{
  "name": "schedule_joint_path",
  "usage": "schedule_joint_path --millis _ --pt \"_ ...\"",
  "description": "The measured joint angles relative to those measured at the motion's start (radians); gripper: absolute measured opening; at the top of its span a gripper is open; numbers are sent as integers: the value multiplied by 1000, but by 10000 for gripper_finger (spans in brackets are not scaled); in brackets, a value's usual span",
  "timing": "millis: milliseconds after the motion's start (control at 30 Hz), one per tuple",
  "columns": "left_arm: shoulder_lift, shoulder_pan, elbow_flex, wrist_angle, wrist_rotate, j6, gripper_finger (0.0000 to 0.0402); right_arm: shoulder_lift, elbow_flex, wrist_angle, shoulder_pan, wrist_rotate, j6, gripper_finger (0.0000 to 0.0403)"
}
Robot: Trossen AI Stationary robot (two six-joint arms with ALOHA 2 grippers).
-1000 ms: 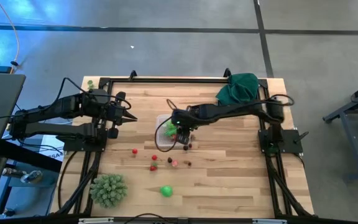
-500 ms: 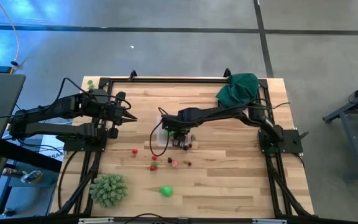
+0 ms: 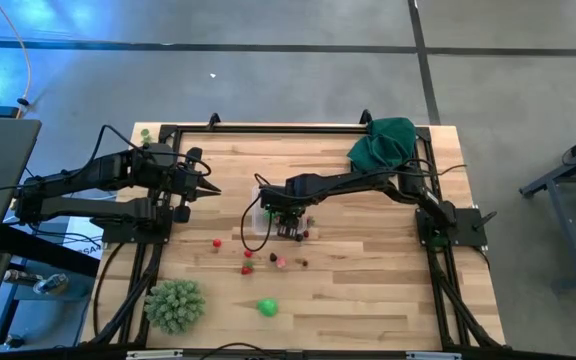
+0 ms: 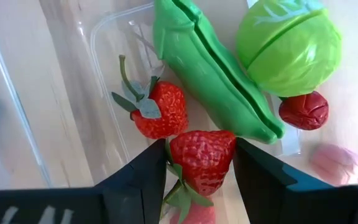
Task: Pick and placing Produce into tupperware
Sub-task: Put the red strawberry into the transparent container, then put the pink peach into the transparent container
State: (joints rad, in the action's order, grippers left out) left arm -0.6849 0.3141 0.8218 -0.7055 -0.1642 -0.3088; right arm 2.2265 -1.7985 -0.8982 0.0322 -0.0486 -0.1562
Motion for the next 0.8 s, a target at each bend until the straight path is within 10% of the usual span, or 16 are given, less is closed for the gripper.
schedule_joint_path --millis 800 --pt "0 0 0 0 0 0 19 -14 0 11 0 -13 -3 227"
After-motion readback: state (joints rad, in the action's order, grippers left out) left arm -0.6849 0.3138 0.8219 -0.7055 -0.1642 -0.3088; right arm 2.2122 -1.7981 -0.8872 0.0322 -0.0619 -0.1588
